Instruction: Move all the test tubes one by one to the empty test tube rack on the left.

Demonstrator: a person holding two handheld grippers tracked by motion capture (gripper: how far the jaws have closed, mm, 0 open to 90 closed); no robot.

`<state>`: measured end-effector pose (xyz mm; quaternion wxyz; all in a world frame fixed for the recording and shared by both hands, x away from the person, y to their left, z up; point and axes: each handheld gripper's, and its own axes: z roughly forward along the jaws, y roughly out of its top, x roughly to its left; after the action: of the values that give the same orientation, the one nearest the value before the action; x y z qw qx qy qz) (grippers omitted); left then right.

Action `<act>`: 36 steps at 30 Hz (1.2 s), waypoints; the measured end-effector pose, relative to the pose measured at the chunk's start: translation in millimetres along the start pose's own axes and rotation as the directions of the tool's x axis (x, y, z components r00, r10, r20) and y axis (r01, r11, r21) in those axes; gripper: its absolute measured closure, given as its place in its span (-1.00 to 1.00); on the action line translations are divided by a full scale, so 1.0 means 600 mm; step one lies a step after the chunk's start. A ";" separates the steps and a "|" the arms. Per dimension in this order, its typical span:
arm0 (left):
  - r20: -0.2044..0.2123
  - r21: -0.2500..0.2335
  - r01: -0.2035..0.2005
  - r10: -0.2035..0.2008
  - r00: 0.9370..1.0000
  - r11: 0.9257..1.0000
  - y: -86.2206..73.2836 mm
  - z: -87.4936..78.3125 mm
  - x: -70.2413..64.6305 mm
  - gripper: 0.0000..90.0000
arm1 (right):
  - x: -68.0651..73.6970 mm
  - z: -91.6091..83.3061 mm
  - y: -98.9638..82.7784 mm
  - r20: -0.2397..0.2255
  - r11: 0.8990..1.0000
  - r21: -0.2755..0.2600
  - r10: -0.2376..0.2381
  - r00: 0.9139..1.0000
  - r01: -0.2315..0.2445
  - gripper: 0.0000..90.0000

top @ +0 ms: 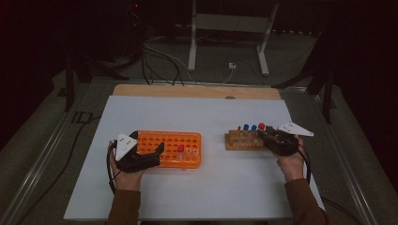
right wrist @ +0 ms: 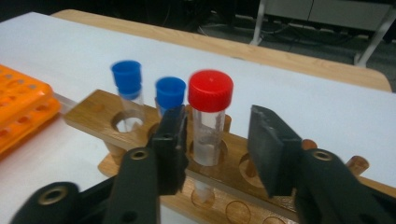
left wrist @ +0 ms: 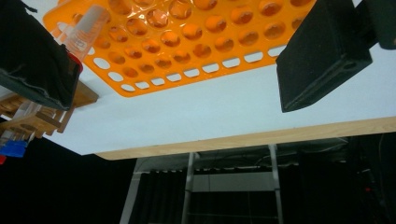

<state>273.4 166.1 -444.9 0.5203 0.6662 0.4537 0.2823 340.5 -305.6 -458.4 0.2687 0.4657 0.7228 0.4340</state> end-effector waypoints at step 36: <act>-0.019 0.038 -0.020 0.021 1.000 0.999 -0.005 0.008 -0.009 -0.99 | 0.011 -0.028 0.032 0.014 0.996 -0.089 -0.031 0.999 0.032 0.65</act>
<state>274.2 159.0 -448.7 0.5002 0.6779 0.4570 0.2855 333.0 -302.3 -433.6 0.3007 0.4447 0.7081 0.4587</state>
